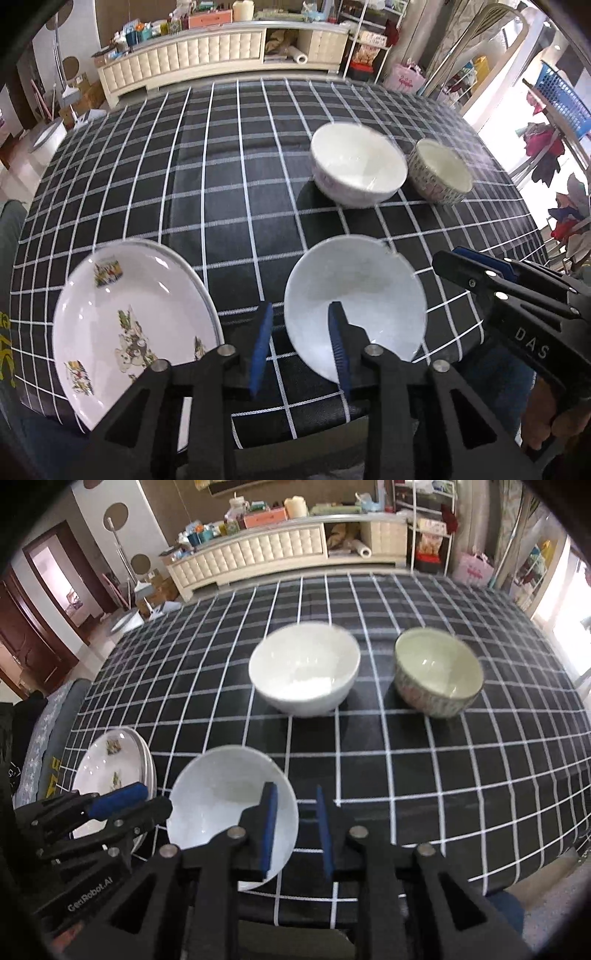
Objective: Organize plates and bowls
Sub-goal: 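Lift the plain white bowl and set it down beside the plate stack, then open the left gripper and withdraw from the white bowl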
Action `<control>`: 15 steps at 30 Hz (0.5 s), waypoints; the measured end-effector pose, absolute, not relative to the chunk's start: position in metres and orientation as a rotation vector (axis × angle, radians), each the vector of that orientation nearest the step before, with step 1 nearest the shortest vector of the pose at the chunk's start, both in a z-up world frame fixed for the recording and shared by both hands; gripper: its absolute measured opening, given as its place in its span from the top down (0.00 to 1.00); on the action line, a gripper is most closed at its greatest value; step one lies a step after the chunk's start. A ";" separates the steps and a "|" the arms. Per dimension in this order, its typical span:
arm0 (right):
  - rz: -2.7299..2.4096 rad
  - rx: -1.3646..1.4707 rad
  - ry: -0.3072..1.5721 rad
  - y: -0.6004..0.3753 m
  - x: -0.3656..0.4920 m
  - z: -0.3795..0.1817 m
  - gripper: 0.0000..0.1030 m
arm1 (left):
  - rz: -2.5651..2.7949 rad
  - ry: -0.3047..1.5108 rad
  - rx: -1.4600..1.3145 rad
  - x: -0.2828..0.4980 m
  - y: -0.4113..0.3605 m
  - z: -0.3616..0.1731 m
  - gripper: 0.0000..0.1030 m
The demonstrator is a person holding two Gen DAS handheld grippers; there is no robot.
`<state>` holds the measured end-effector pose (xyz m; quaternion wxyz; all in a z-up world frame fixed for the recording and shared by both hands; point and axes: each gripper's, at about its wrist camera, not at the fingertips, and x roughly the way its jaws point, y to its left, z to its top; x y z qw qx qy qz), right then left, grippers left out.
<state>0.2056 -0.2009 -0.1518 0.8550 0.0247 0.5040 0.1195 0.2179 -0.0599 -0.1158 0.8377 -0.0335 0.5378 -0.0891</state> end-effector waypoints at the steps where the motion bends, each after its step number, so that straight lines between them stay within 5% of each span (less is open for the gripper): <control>1: 0.251 0.048 1.046 -0.203 0.205 -0.147 0.72 | -0.193 1.124 -0.067 0.217 -0.061 -0.110 0.68; 15: 0.269 0.005 0.897 -0.212 0.208 -0.092 0.33 | -0.243 0.971 -0.006 0.234 -0.077 -0.047 0.41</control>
